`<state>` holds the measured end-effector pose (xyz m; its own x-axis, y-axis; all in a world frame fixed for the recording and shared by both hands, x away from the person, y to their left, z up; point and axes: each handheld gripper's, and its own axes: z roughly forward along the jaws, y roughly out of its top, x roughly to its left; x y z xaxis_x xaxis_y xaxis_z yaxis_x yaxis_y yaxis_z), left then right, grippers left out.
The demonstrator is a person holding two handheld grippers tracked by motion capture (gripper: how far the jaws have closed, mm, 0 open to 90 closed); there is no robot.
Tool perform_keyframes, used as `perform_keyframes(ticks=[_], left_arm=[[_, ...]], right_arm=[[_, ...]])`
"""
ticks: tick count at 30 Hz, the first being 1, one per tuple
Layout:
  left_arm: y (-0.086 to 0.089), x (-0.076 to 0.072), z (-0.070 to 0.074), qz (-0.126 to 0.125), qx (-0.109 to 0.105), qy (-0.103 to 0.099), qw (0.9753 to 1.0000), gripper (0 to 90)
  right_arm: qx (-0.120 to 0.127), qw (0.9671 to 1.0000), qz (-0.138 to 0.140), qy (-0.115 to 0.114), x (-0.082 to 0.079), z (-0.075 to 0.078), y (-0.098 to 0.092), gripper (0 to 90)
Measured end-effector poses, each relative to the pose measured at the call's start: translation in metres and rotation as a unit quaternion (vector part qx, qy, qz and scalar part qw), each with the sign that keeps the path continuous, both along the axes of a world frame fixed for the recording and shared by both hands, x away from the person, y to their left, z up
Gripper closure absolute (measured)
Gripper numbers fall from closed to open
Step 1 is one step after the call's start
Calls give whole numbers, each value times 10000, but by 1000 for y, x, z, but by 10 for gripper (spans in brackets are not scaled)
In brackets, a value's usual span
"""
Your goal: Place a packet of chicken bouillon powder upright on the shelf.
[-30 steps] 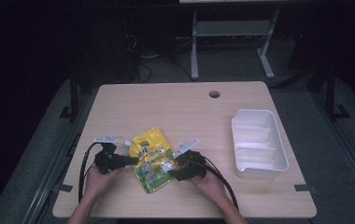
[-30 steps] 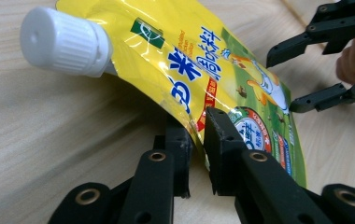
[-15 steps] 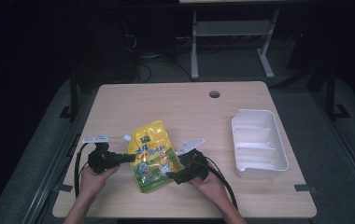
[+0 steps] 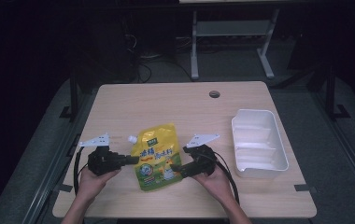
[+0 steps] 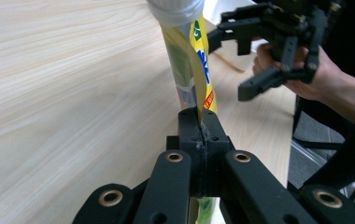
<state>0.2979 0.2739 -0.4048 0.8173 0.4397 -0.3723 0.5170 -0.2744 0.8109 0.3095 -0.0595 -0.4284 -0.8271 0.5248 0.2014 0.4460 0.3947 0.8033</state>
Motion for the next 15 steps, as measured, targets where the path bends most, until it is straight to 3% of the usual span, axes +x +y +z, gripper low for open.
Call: perform_keyframes(ticks=[4,15], left_arm=[[-4,-2,2,-192,-42,-50,9998,900],[-18,-8,6,-645,27,-225,9977,900]], right_arm=[[324,9994,103,24,1,4,-5,252],[570,9974,445,53,2,10,-7,445]])
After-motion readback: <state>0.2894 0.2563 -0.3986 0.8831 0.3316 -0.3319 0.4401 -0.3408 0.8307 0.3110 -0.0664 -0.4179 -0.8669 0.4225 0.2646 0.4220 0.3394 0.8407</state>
